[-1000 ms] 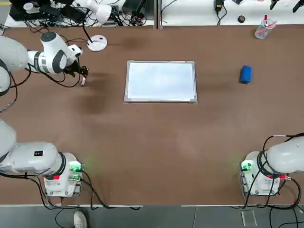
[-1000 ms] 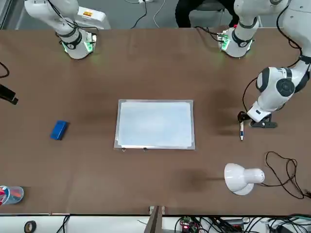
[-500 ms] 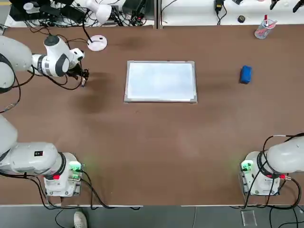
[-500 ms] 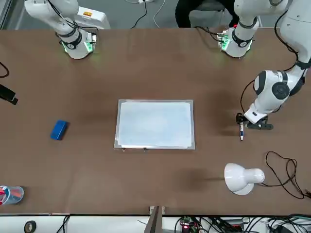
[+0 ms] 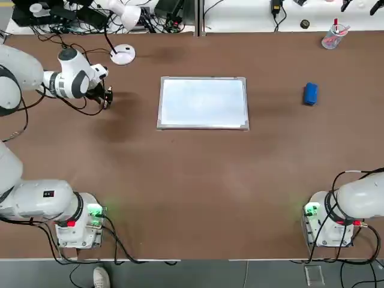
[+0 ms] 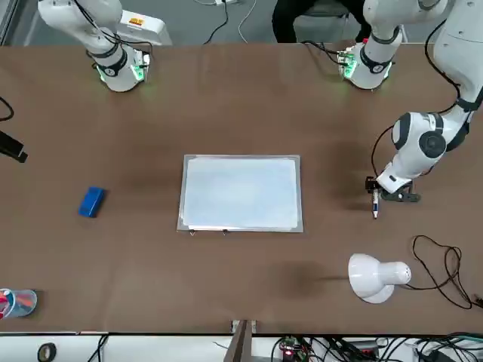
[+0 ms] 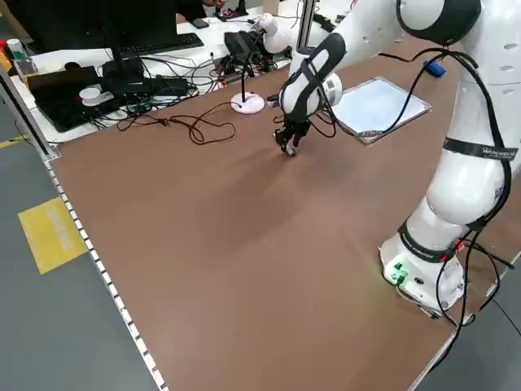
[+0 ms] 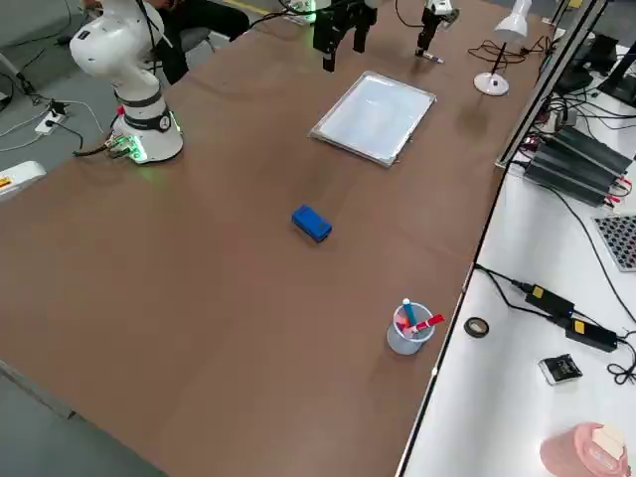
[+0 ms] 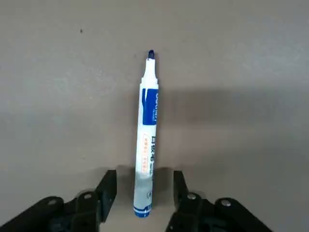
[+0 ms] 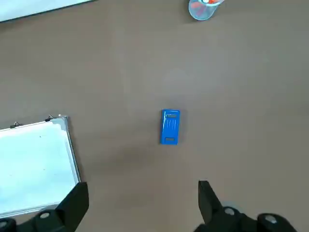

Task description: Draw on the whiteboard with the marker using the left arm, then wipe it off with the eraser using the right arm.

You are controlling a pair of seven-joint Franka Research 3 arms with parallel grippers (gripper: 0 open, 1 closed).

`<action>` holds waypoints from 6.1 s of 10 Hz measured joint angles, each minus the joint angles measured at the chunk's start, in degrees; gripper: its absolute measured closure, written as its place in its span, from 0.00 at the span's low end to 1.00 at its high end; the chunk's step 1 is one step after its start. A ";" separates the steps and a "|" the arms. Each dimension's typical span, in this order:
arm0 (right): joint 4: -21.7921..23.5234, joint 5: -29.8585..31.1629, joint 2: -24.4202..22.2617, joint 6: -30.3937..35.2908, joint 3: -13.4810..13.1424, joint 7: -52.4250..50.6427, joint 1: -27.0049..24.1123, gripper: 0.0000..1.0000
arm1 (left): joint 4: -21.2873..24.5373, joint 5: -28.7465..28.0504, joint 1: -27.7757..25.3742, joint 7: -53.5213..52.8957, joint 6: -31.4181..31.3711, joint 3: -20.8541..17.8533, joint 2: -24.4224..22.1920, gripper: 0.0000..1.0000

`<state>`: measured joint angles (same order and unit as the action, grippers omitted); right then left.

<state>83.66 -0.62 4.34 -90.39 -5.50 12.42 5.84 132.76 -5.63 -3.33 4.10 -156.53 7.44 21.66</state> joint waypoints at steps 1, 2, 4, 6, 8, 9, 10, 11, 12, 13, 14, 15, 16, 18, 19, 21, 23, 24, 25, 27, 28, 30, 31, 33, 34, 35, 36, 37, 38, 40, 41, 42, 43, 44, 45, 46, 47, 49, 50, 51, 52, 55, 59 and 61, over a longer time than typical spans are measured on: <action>0.00 0.00 0.00 -0.06 0.00 0.00 0.00 0.00 | -0.26 0.00 0.00 -0.01 -0.02 -0.01 0.33 0.48; 0.00 0.00 0.00 -0.12 0.00 0.00 0.00 0.00 | -0.53 0.00 0.00 -0.01 -0.02 -0.01 0.69 0.49; 0.00 0.00 0.00 -0.44 0.00 0.00 0.00 0.00 | -0.92 0.00 0.00 -0.01 -0.02 -0.01 1.26 0.52; 0.00 0.00 0.00 -0.55 0.00 0.00 0.00 0.00 | -1.02 -0.01 0.00 -0.01 -0.03 -0.01 1.50 0.68; 0.00 0.00 0.00 -0.76 0.00 0.00 0.00 0.00 | -1.17 -0.01 0.00 -0.01 -0.03 -0.01 1.56 0.73; 0.00 0.00 0.00 -0.93 0.00 0.00 0.00 0.00 | -1.25 -0.01 0.00 -0.01 -0.02 -0.01 1.58 0.80; 0.01 0.00 0.00 -0.98 0.00 0.00 0.00 0.00 | -1.31 -0.01 0.01 -0.01 -0.01 -0.01 1.61 0.83; 0.04 0.00 0.00 -0.98 0.01 0.00 0.00 0.00 | -1.47 -0.01 0.03 0.02 0.01 0.00 1.66 0.83; 0.06 0.00 0.01 -0.98 0.02 0.00 0.01 0.00 | -1.86 -0.01 0.07 0.17 0.24 0.06 1.75 0.83; 0.07 0.00 0.02 -0.98 0.02 0.00 0.01 0.00 | -2.56 0.00 0.14 0.66 1.27 0.22 1.77 0.83; 0.07 -0.01 0.03 -0.98 0.03 0.00 0.01 0.00 | -3.71 0.08 0.14 1.81 3.15 0.77 1.75 0.83; 0.09 -0.02 0.06 -0.98 0.04 0.00 0.02 0.00 | -5.40 0.39 0.08 4.13 5.97 2.08 1.70 0.83; 0.12 -0.05 0.14 -0.98 0.06 0.00 0.04 0.00 | -7.66 1.26 0.01 7.53 9.74 4.17 1.62 0.83; 0.12 -0.06 0.34 -1.00 0.12 0.00 0.32 0.00 | -13.05 5.75 0.26 15.10 17.72 8.93 1.44 0.83; 0.12 -0.06 0.41 -1.04 0.14 0.00 0.52 0.00 | -15.73 9.28 0.48 18.65 21.26 11.23 1.34 0.83; 0.12 -0.06 0.44 -1.25 0.15 0.00 0.72 0.00 | -20.50 17.05 1.19 24.65 27.09 15.16 1.32 0.83; 0.12 -0.06 0.44 -1.35 0.13 0.00 0.72 0.00 | -23.88 25.78 2.16 29.75 29.72 18.08 1.85 0.83; 0.12 -0.03 0.44 -1.39 0.12 0.00 0.72 0.00 | -25.27 30.18 2.77 31.97 29.98 19.35 2.68 0.83; 0.12 -0.01 0.44 -1.51 0.10 0.00 0.72 0.00 | -27.04 34.91 3.85 34.48 30.00 20.22 4.09 0.83; 0.12 0.02 0.44 -1.86 0.07 0.00 0.72 0.00 | -30.97 43.85 6.89 38.83 29.99 20.70 7.92 0.83; 0.12 0.02 0.46 -1.93 0.05 0.00 0.71 0.00 | -32.87 49.23 8.38 39.90 29.88 20.70 9.99 0.83; 0.12 0.02 0.47 -1.96 -0.08 0.00 0.70 0.00 | -35.66 62.42 10.57 40.34 28.82 20.68 13.92 0.83; 0.12 0.03 0.48 -1.96 -0.14 0.00 0.68 0.00 | -36.36 67.76 11.25 40.26 28.27 20.67 15.53 0.83; 0.12 0.03 0.49 -1.96 -0.21 0.00 0.66 0.00 | -36.93 74.60 12.77 40.16 27.02 20.68 17.87 0.83; 0.13 0.03 0.49 -1.96 -0.23 0.00 0.66 0.00 | -36.99 77.15 13.56 39.98 26.28 20.68 18.77 0.83; 0.13 0.03 0.49 -1.96 -0.24 0.00 0.65 0.00 | -37.03 79.53 14.29 39.19 25.97 20.68 19.68 0.83; 0.13 0.03 0.49 -1.96 -0.26 0.00 0.64 0.00 | -37.04 82.30 14.98 37.37 25.86 20.68 20.61 0.83; 0.13 0.03 0.50 -1.96 -0.28 0.00 0.62 0.00 | -37.06 85.37 15.47 34.68 25.73 20.68 21.63 0.83; 0.13 0.03 0.50 -1.96 -0.30 0.00 0.60 0.00 | -37.07 88.09 15.74 31.80 25.71 20.68 22.67 0.83; 0.14 0.03 0.50 -1.96 -0.33 0.00 0.58 0.00 | -37.28 92.07 15.80 27.85 25.75 20.68 24.72 0.83; 0.13 0.03 0.50 -1.96 -0.34 0.00 0.58 0.00 | -37.71 93.63 15.80 27.18 25.87 20.67 25.76 0.83; 0.13 0.03 0.50 -1.96 -0.34 0.00 0.56 0.00 | -38.28 95.18 15.83 26.87 26.16 20.68 26.73 0.83; 0.14 0.04 0.50 -1.96 -0.36 0.00 0.54 0.00 | -38.88 96.35 15.97 26.67 26.42 20.70 27.62 0.83; 0.13 0.05 0.50 -1.96 -0.38 0.00 0.53 0.00 | -39.47 96.98 16.21 26.52 26.52 20.72 28.39 0.83; 0.13 0.05 0.50 -1.96 -0.41 0.00 0.52 0.00 | -39.85 97.22 16.46 26.40 26.52 20.72 28.96 0.83; 0.14 0.05 0.50 -1.96 -0.43 0.00 0.51 0.00 | -40.10 97.30 16.64 26.30 26.53 20.72 29.40 0.83; 0.13 0.05 0.50 -1.96 -0.46 0.00 0.50 0.00 | -40.25 97.34 16.73 26.19 26.62 20.72 29.73 0.83; 0.13 0.08 0.50 -1.96 -0.49 0.00 0.48 0.00 | -40.32 97.35 16.76 25.47 27.09 20.72 30.29 0.83; 0.14 0.08 0.50 -1.96 -0.50 0.00 0.47 0.00 | -40.34 97.40 16.76 24.75 27.21 20.72 30.69 0.83; 0.13 0.08 0.50 -1.96 -0.51 0.00 0.47 0.00 | -40.37 97.52 16.75 24.31 27.32 20.71 31.10 0.83; 0.14 0.10 0.50 -1.96 -0.52 0.00 0.46 0.00 | -40.39 97.60 16.73 24.05 27.42 20.71 31.48 0.83; 0.14 0.12 0.50 -1.96 -0.54 0.00 0.43 0.00 | -40.59 97.68 16.58 23.96 28.06 20.66 32.29 0.83; 0.14 0.14 0.50 -1.96 -0.57 0.01 0.38 0.00 | -40.84 97.69 15.97 23.96 28.38 20.43 32.44 0.83; 0.14 0.15 0.50 -1.97 -0.59 0.01 0.34 0.00 | -41.01 97.69 15.86 23.96 28.69 20.03 32.43 0.83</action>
<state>83.80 -0.48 4.84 -92.36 -6.10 12.43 6.18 91.75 92.06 12.53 28.06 -127.84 27.47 54.10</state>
